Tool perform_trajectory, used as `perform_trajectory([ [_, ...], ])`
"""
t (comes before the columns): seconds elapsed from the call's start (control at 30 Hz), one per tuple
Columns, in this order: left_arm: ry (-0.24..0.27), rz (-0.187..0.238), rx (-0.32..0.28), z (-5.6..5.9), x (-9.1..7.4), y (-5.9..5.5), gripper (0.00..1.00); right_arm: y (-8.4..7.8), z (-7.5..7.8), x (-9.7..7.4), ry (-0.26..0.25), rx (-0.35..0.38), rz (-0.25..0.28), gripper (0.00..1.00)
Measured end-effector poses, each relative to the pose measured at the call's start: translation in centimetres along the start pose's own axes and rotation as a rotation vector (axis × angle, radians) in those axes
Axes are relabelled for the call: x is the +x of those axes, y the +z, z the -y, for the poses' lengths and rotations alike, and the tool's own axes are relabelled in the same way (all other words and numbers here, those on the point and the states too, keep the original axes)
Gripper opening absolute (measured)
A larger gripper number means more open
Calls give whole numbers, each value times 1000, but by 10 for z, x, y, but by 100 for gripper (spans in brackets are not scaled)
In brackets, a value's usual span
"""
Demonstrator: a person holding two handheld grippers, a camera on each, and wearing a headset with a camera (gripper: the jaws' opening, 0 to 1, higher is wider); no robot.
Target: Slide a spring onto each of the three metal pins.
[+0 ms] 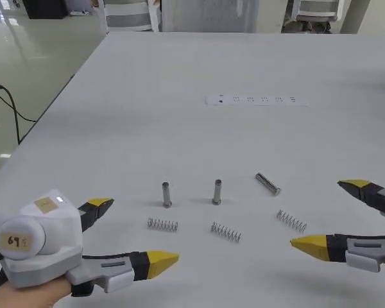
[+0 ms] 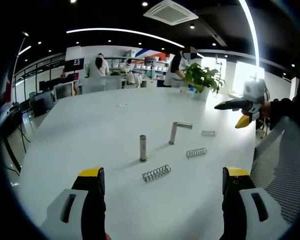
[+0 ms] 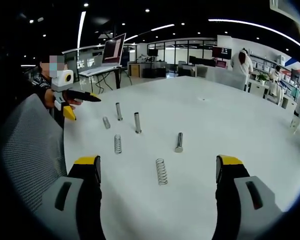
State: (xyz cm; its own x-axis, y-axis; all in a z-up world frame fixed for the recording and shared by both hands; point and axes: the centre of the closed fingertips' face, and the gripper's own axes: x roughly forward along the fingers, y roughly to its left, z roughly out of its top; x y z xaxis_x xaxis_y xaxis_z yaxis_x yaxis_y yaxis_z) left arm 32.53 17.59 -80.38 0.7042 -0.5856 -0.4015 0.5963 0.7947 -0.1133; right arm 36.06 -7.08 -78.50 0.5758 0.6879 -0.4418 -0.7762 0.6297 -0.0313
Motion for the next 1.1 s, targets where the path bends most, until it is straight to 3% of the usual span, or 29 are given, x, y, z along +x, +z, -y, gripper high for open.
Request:
perform_trajectory([
  [0.5, 2, 3, -2, 0, 0, 1, 97, 22, 22, 20, -4, -44, -38, 87],
  [1.1, 9, 2, -4, -2, -3, 2, 97, 29, 41, 71, 8, -82, -142, 76],
])
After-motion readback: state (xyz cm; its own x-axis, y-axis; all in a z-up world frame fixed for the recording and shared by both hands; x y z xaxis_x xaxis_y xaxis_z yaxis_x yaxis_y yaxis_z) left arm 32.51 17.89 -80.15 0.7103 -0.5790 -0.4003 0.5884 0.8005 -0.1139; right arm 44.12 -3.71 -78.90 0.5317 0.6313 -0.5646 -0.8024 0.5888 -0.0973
